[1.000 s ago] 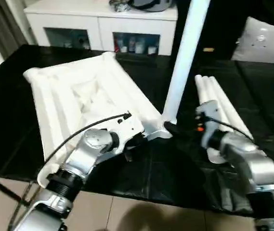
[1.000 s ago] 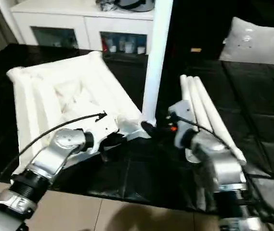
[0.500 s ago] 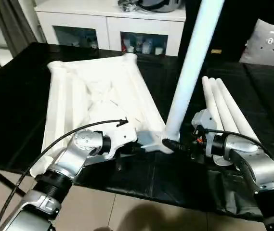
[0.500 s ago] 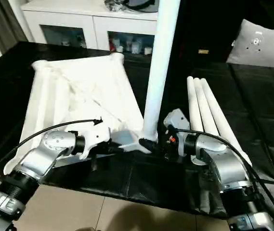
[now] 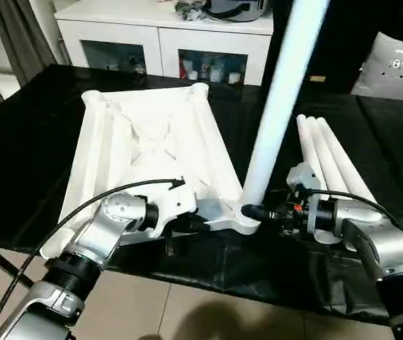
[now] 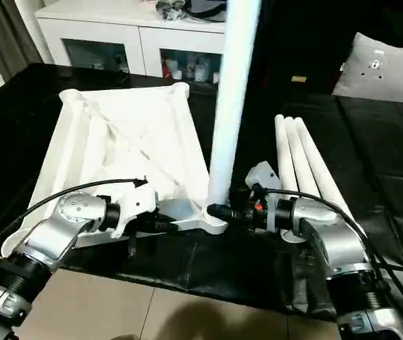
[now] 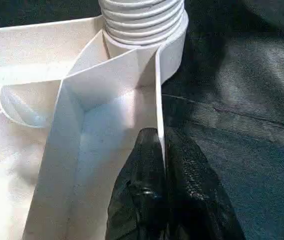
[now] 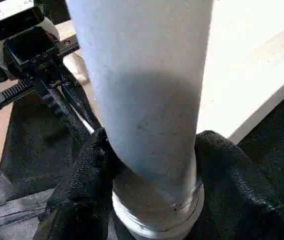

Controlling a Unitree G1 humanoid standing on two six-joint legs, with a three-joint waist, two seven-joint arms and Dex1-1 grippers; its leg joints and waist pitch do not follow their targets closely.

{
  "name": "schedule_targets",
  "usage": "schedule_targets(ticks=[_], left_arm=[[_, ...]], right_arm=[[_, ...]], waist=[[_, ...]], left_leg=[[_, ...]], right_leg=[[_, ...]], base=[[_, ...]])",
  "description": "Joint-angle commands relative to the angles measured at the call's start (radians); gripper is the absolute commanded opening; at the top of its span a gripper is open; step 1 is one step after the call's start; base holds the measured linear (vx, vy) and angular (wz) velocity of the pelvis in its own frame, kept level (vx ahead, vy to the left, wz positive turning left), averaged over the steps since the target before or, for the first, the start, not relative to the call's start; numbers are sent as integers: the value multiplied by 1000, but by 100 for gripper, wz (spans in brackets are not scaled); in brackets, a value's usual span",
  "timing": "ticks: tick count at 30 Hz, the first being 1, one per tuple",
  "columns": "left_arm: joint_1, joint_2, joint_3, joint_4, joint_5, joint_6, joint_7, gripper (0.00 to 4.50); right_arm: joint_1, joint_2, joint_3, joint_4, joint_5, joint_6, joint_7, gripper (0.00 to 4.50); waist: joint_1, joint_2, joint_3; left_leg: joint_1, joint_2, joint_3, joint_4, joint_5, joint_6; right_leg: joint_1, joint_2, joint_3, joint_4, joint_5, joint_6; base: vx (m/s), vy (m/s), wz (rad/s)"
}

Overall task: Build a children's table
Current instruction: Rotate leg to tighten

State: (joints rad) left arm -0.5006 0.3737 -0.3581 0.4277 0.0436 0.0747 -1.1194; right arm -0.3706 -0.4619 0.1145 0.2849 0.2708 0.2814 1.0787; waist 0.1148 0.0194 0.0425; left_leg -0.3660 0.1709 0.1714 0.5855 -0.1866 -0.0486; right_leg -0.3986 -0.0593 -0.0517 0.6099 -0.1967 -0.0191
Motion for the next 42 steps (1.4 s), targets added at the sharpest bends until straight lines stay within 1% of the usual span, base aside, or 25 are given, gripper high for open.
schedule_targets(ticks=[1, 3, 4, 6, 7, 8, 9, 10, 11, 12, 13, 17, 21, 25, 29, 30, 33, 34, 35, 37, 40, 42], left_arm=[[22, -3, -32, -10, 9, 14, -19, 0], [24, -3, -33, -12, 7, 19, -21, 0], [27, -2, -34, -15, 5, 22, -22, 0], [27, -2, -35, -17, 4, 23, -22, 0], [27, -4, -36, -17, 3, 25, -22, 0], [27, -4, -35, -17, 3, 26, -22, 0], [27, -4, -35, -17, 3, 26, -22, 0], [28, -5, -35, -19, 4, 27, -23, 0], [28, -6, -35, -20, 5, 28, -23, 0], [28, -7, -34, -21, 5, 29, -23, 0], [28, -7, -34, -22, 5, 30, -24, 0], [31, -7, -35, -25, 5, 32, -24, 0], [30, -7, -35, -23, 6, 31, -23, 0], [31, -4, -35, -25, 8, 33, -25, 0], [32, -3, -36, -24, 10, 32, -25, 0], [32, -3, -36, -24, 10, 32, -26, 0], [31, -3, -37, -23, 11, 31, -26, 0], [30, -4, -37, -22, 12, 30, -26, 0], [30, -4, -38, -22, 12, 30, -26, 0], [29, -4, -38, -22, 12, 31, -26, 0], [30, -5, -39, -22, 11, 31, -26, 0], [30, -5, -39, -22, 11, 32, -27, 0]], right_arm=[[33, 17, 45, -11, 10, 26, 35, 219], [44, 17, 52, -16, 10, 25, 36, 208], [49, 19, 53, -20, 8, 23, 36, 207], [52, 20, 53, -24, 2, 18, 30, 205], [54, 21, 56, -28, -15, 1, 11, 205], [54, 21, 57, -30, -22, -4, 5, 205], [53, 22, 56, -29, -18, 3, 8, 205], [50, 26, 47, -26, 0, 24, 13, 258], [46, 31, 37, -24, 12, 36, 9, 258], [44, 34, 30, -23, 18, 39, 6, 271], [43, 35, 27, -23, 22, 40, 5, 273], [45, 35, 28, -38, 13, 24, 1, 312], [44, 37, 37, -33, -4, 13, 0, 315], [37, 41, 47, -22, -16, 8, -3, 315], [28, 50, 43, -3, -23, 6, -21, 315], [23, 53, 43, 9, -33, 1, -34, 315], [8, 65, 36, 37, -41, 2, -63, 315], [0, 76, 23, 47, -24, 22, -65, 333], [-2, 78, 17, 45, -12, 35, -56, 343], [-2, 77, 15, 40, -4, 42, -47, 353], [-2, 73, 22, 38, -24, 14, -58, 388], [-8, 79, 17, 51, -28, 1, -68, 388]], waist=[[2, -13, -55], [2, -14, -55], [1, -11, -55], [1, -13, -55], [1, -13, -56], [2, -9, -55], [1, -10, -55], [1, -10, -55], [1, -10, -56], [0, -9, -56], [0, -9, -56], [0, -10, -57], [0, -11, -57], [0, -8, -56], [0, -8, -56], [0, -7, -56], [-3, -7, -56], [-3, -8, -56], [-2, -7, -57], [-1, -6, -57], [-1, -7, -58], [0, -8, -58]], left_leg=[[7, 59, -15, -62, -161, 58], [7, 59, -17, -64, -167, 56], [7, 59, -17, -64, -170, 53], [7, 58, -17, -64, -170, 52], [7, 58, -17, -64, -168, 50], [7, 58, -17, -64, -170, 49], [7, 58, -17, -64, -172, 49], [9, 58, -17, -64, -177, 48], [8, 58, -18, -64, -173, 49], [8, 58, -18, -64, -174, 49], [8, 59, -17, -65, -177, 50], [8, 59, -18, -64, -172, 47], [7, 58, -18, -64, -165, 48], [8, 58, -18, -64, -174, 46], [8, 59, -18, -65, -179, 44], [9, 58, -18, -65, -183, 42], [9, 58, -18, -66, -185, 33], [8, 57, -17, -65, -184, 33], [9, 58, -18, -65, -182, 36], [8, 58, -18, -64, -171, 42], [8, 59, -18, -64, -168, 42], [8, 59, -17, -64, -169, 42]], right_leg=[[51, -88, 46, -75, -187, -200], [51, -89, 46, -76, -200, -194], [51, -88, 46, -77, -199, -194], [51, -89, 46, -77, -199, -192], [50, -89, 46, -77, -202, -192], [50, -88, 46, -77, -203, -192], [49, -88, 46, -78, -205, -191], [50, -88, 47, -78, -208, -192], [51, -87, 47, -77, -198, -194], [51, -87, 47, -77, -195, -196], [51, -88, 46, -78, -195, -198], [51, -87, 46, -75, -184, -198], [52, -88, 46, -74, -174, -199], [51, -88, 46, -75, -186, -198], [51, -88, 46, -77, -194, -197], [50, -88, 47, -77, -198, -197], [50, -88, 46, -78, -199, -201], [50, -88, 47, -77, -196, -201], [51, -89, 47, -76, -190, -203], [52, -86, 47, -74, -169, -205], [51, -87, 46, -72, -152, -208], [51, -88, 46, -72, -154, -208]], base=[[0, 0, 0], [0, 0, 0], [0, 0, 0], [0, 0, 0], [0, 0, 0], [0, 0, 0], [0, 0, 0], [0, 0, 0], [0, 0, 0], [0, 0, 0], [0, 0, 0], [0, 0, 0], [0, 0, 0], [0, 0, 0], [0, 0, 0], [0, 0, 0], [0, 0, 0], [0, 0, 0], [0, 0, 0], [0, 0, 0], [0, 0, 0], [0, 0, 0]])
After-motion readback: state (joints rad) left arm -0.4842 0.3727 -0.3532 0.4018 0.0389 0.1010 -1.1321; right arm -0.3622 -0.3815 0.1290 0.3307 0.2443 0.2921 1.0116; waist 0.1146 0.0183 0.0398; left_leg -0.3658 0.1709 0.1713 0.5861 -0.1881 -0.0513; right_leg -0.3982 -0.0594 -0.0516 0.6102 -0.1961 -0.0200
